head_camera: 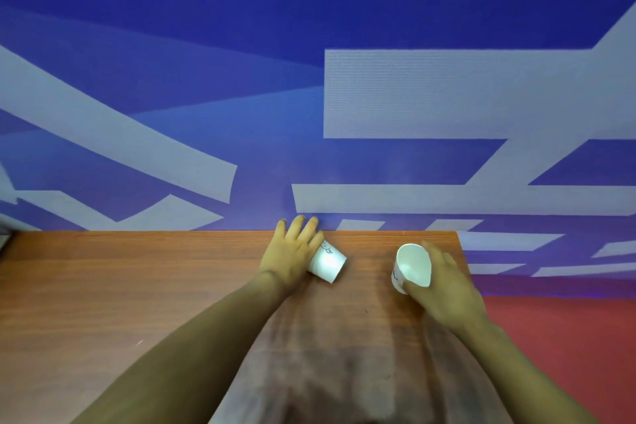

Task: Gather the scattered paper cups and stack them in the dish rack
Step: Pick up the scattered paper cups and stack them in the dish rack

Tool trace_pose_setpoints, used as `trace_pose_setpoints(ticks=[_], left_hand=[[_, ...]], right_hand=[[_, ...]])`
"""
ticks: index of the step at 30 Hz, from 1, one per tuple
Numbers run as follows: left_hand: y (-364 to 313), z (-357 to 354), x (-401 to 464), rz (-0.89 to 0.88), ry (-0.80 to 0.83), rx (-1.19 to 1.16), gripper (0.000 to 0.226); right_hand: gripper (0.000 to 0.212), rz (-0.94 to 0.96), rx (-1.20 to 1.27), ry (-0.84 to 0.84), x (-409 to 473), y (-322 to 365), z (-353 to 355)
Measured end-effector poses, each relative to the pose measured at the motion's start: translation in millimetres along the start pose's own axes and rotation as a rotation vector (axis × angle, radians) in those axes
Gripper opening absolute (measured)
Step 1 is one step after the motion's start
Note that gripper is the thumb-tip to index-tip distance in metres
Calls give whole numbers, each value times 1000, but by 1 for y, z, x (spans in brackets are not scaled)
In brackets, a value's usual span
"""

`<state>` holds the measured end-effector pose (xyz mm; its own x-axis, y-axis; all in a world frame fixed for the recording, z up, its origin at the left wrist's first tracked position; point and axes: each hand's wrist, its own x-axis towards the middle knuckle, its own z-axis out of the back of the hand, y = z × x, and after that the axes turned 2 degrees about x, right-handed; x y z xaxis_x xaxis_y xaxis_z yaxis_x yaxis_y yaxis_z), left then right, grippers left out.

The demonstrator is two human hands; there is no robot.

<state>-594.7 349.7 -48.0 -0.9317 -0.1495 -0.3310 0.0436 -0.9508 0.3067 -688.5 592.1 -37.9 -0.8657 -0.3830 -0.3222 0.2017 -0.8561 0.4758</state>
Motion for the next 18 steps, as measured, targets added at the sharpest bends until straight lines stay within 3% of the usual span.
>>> trace_pose_setpoints(ticks=[6, 10, 15, 18], left_hand=[[-3, -2, -39, 67, -35, -279, 66], [-7, 2, -89, 79, -30, -466, 66], [10, 18, -151, 38, -142, -746, 83], [26, 25, -188, 59, -197, -874, 82]], right_hand=[[77, -1, 2, 6, -28, 20, 6], [63, 45, -12, -6, -64, 45, 8], [65, 86, -16, -26, -114, 84, 7], [66, 89, -23, -75, -148, 107, 3]])
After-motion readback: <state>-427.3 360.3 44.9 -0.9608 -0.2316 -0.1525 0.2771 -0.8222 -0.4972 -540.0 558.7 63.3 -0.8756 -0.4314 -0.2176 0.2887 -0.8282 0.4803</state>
